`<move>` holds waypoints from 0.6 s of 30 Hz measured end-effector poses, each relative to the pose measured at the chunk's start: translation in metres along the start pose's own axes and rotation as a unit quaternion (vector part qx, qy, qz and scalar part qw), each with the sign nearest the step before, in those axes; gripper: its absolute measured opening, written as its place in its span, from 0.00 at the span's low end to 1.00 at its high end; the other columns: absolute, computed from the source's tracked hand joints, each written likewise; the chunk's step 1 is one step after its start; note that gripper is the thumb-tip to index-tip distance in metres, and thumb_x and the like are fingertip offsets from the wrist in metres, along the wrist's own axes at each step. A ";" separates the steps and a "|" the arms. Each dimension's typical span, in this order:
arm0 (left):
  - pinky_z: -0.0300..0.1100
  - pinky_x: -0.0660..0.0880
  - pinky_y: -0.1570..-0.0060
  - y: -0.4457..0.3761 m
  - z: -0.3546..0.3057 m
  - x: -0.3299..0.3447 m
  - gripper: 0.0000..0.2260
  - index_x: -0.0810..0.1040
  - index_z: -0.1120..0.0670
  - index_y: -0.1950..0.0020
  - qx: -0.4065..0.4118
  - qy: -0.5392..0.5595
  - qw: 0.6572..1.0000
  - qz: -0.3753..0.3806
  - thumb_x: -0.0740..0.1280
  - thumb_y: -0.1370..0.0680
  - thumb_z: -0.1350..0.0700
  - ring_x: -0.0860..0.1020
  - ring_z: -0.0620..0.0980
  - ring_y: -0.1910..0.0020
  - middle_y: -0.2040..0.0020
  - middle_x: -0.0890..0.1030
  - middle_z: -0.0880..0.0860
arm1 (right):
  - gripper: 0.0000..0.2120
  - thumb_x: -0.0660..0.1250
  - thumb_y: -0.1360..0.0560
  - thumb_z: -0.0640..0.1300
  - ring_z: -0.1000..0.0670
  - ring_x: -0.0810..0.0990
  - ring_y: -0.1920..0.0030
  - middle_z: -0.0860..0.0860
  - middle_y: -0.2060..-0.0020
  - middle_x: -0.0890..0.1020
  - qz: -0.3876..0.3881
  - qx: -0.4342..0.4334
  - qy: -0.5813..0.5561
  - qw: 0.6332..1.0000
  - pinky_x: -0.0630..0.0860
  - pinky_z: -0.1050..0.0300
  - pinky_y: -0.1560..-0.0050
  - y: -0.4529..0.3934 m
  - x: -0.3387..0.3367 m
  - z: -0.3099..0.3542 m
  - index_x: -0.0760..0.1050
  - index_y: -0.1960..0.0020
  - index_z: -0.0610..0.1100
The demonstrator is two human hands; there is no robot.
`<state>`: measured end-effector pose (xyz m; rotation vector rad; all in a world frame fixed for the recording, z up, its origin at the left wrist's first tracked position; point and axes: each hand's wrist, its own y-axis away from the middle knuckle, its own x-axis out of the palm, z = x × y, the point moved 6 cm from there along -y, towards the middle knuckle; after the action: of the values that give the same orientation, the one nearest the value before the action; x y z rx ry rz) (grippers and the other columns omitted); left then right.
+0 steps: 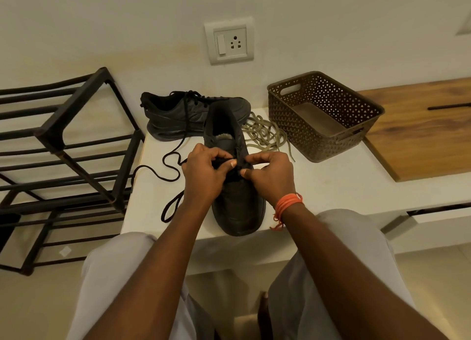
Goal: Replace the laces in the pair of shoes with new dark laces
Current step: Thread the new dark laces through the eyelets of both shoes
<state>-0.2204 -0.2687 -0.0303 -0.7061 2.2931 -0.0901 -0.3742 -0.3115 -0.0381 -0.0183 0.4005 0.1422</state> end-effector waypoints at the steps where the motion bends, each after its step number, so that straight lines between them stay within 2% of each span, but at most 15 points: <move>1: 0.51 0.68 0.42 0.001 -0.001 -0.001 0.05 0.81 0.43 0.55 0.005 -0.011 1.000 -0.008 0.74 0.28 0.50 0.74 0.46 0.51 0.51 0.76 0.48 | 0.15 0.77 0.32 0.39 0.48 0.81 0.51 0.48 0.50 0.84 0.002 0.004 -0.002 1.000 0.79 0.56 0.47 -0.001 -0.001 -0.002 0.83 0.46 0.42; 3: 0.44 0.59 0.45 0.003 -0.002 0.000 0.05 0.83 0.46 0.52 0.013 -0.032 0.999 -0.017 0.73 0.27 0.50 0.73 0.47 0.50 0.52 0.76 0.49 | 0.13 0.77 0.33 0.38 0.50 0.80 0.54 0.47 0.54 0.83 0.010 0.015 -0.020 1.000 0.77 0.61 0.51 -0.001 -0.003 -0.004 0.83 0.48 0.41; 4: 0.44 0.58 0.46 0.004 -0.001 0.001 0.06 0.84 0.47 0.51 0.016 -0.034 0.999 -0.017 0.73 0.27 0.50 0.72 0.48 0.49 0.52 0.74 0.49 | 0.13 0.77 0.33 0.38 0.51 0.80 0.54 0.47 0.55 0.84 0.013 0.021 -0.030 0.999 0.78 0.60 0.50 0.000 -0.003 -0.005 0.83 0.49 0.41; 9: 0.45 0.61 0.45 0.007 -0.003 0.006 0.09 0.83 0.50 0.44 0.020 -0.055 0.998 0.017 0.68 0.23 0.51 0.66 0.49 0.47 0.50 0.69 0.51 | 0.14 0.76 0.32 0.36 0.50 0.82 0.52 0.45 0.53 0.85 0.021 0.021 -0.045 0.999 0.79 0.55 0.44 0.002 0.001 -0.005 0.83 0.46 0.40; 12: 0.48 0.64 0.40 0.008 -0.006 0.008 0.12 0.77 0.51 0.37 0.024 -0.062 0.997 0.041 0.63 0.20 0.53 0.66 0.50 0.43 0.44 0.70 0.53 | 0.15 0.75 0.32 0.36 0.50 0.82 0.52 0.45 0.52 0.85 0.025 0.019 -0.046 0.998 0.78 0.55 0.44 0.002 0.000 -0.005 0.83 0.45 0.40; 15: 0.48 0.66 0.42 0.009 -0.008 0.008 0.11 0.72 0.53 0.38 0.048 -0.075 0.995 0.044 0.63 0.20 0.56 0.69 0.52 0.42 0.42 0.71 0.54 | 0.15 0.75 0.32 0.35 0.50 0.82 0.52 0.45 0.53 0.85 0.030 0.018 -0.044 0.998 0.79 0.55 0.44 0.002 0.000 -0.004 0.82 0.45 0.40; 18: 0.44 0.62 0.45 0.008 -0.009 0.003 0.07 0.75 0.54 0.44 0.071 -0.135 0.988 0.033 0.64 0.20 0.56 0.70 0.52 0.44 0.45 0.73 0.53 | 0.16 0.76 0.32 0.36 0.51 0.82 0.54 0.46 0.55 0.84 0.035 0.021 -0.044 0.998 0.79 0.56 0.44 0.002 0.001 -0.005 0.82 0.44 0.40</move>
<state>-0.2322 -0.2649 -0.0273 -0.5333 2.0268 -0.1188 -0.3759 -0.3093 -0.0432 0.0428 0.3166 0.2035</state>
